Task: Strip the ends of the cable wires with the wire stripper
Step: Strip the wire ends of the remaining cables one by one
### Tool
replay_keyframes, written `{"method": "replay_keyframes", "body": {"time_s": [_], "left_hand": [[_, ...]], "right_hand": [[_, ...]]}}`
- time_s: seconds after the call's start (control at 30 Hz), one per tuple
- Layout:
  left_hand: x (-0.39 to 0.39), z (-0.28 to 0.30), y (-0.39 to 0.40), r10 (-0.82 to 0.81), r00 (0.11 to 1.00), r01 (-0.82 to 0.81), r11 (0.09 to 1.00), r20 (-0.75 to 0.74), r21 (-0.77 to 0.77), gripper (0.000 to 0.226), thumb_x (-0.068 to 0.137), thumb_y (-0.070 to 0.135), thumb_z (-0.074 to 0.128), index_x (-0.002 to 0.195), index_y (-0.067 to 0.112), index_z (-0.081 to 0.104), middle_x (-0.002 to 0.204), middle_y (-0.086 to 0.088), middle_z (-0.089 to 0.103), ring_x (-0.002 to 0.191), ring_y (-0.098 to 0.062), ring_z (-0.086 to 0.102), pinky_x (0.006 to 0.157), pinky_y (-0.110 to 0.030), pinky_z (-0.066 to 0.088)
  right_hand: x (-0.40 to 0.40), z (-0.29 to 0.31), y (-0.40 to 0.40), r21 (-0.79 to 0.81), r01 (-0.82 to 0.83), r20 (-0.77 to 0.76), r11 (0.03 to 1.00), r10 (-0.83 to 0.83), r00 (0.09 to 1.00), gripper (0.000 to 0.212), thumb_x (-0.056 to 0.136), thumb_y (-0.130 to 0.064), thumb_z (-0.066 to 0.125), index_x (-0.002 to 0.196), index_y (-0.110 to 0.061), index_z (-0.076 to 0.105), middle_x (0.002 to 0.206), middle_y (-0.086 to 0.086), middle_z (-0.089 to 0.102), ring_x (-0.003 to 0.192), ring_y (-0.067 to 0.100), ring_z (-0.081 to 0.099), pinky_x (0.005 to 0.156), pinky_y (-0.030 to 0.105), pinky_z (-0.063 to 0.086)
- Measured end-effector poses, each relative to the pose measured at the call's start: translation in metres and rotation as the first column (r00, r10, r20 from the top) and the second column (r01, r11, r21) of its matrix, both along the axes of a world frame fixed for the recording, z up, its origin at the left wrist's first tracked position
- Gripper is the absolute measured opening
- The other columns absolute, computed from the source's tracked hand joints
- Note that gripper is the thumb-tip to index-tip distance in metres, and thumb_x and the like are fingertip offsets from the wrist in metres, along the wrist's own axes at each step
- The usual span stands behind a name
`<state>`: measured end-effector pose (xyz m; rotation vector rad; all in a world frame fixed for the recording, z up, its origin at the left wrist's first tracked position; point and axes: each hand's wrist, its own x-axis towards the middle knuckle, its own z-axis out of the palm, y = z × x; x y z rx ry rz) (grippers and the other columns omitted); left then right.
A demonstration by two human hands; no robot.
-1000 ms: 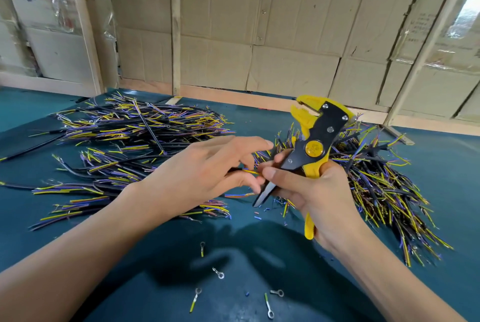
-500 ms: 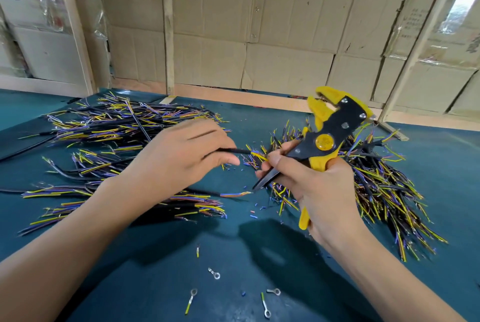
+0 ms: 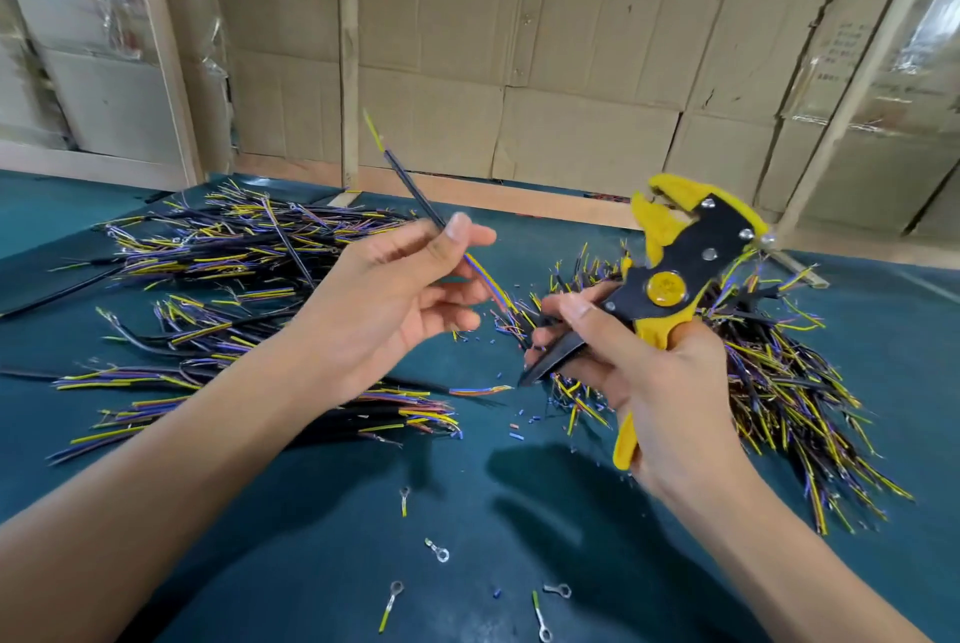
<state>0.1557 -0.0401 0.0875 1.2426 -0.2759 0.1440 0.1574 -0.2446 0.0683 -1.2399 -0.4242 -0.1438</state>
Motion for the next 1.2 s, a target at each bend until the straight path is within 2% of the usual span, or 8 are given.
{"method": "replay_keyframes", "body": {"time_s": [0.1,0.23,0.37,0.57,0.73,0.9,1.07,1.2], "left_hand": [[-0.002,-0.003,-0.007,-0.050,0.999,0.051,0.999,0.005,-0.020,0.028,0.091,0.032,0.060,0.102,0.008,0.072,0.077,-0.008,0.066,0.068,-0.018,0.067,0.057,-0.028,0.054],[-0.004,-0.007,-0.013,-0.055,0.998,0.055,0.998,0.028,0.020,0.032,0.091,0.030,0.058,0.108,0.004,0.066,0.075,-0.010,0.066,0.069,-0.024,0.069,0.059,-0.030,0.056],[-0.006,-0.006,-0.017,-0.070,0.996,0.070,0.997,0.062,0.016,0.032,0.090,0.024,0.061,0.116,0.006,0.065,0.072,-0.013,0.066,0.067,-0.031,0.070,0.063,-0.032,0.058],[-0.007,-0.007,-0.019,-0.030,0.996,0.025,0.998,0.086,0.059,0.032,0.083,0.021,0.068,0.113,0.010,0.068,0.077,-0.010,0.063,0.069,-0.024,0.065,0.062,-0.033,0.056],[-0.008,-0.006,-0.018,-0.020,0.996,0.009,0.991,0.088,0.131,0.037,0.079,0.023,0.071,0.113,0.010,0.067,0.073,-0.011,0.062,0.065,-0.020,0.063,0.057,-0.029,0.054],[-0.006,-0.003,-0.012,-0.031,0.999,0.023,0.982,0.038,0.186,0.036,0.076,0.020,0.075,0.110,0.008,0.069,0.068,-0.009,0.062,0.058,-0.017,0.058,0.054,-0.025,0.050],[-0.005,0.003,-0.004,-0.094,0.994,0.105,0.974,-0.064,0.201,0.038,0.071,0.014,0.077,0.107,0.004,0.070,0.068,-0.008,0.063,0.057,-0.015,0.058,0.049,-0.021,0.044],[-0.008,0.008,0.000,-0.150,0.974,0.188,0.953,-0.168,0.239,0.031,0.068,0.009,0.080,0.099,0.009,0.076,0.066,-0.012,0.061,0.054,-0.016,0.055,0.049,-0.022,0.038]], "right_hand": [[-0.001,-0.003,0.003,-0.041,-0.031,-0.042,0.999,0.030,0.999,0.019,0.076,-0.013,0.078,0.087,-0.002,0.068,0.085,0.026,0.069,0.072,0.039,0.071,0.073,0.058,0.061],[-0.003,-0.004,0.005,-0.062,-0.039,0.023,0.997,0.041,0.999,0.010,0.077,-0.008,0.077,0.079,-0.017,0.073,0.077,0.014,0.070,0.071,0.037,0.072,0.075,0.059,0.061],[-0.002,-0.002,0.003,-0.082,-0.011,0.050,0.997,0.015,0.999,0.013,0.076,-0.007,0.079,0.078,-0.018,0.074,0.079,0.011,0.073,0.071,0.037,0.073,0.079,0.061,0.060],[-0.003,-0.004,0.003,-0.198,-0.019,0.050,0.980,0.030,0.998,0.016,0.071,-0.020,0.085,0.080,-0.017,0.073,0.075,0.013,0.074,0.076,0.042,0.074,0.080,0.063,0.059],[-0.004,-0.005,0.006,-0.174,-0.005,0.044,0.985,0.013,0.999,0.012,0.074,-0.008,0.081,0.081,-0.012,0.072,0.077,0.020,0.073,0.073,0.043,0.074,0.076,0.061,0.061],[-0.004,-0.003,0.003,-0.139,0.009,0.033,0.990,-0.005,0.999,0.010,0.074,-0.004,0.079,0.079,-0.007,0.072,0.074,0.019,0.070,0.073,0.043,0.073,0.074,0.059,0.062],[-0.003,-0.003,0.004,-0.138,0.084,0.079,0.987,-0.073,0.994,0.008,0.074,-0.007,0.078,0.078,-0.009,0.072,0.075,0.015,0.072,0.072,0.040,0.073,0.078,0.060,0.061],[-0.003,-0.003,0.002,-0.140,0.080,0.106,0.987,-0.066,0.992,0.006,0.076,-0.007,0.076,0.079,-0.007,0.071,0.076,0.017,0.072,0.073,0.042,0.073,0.078,0.055,0.062]]}}
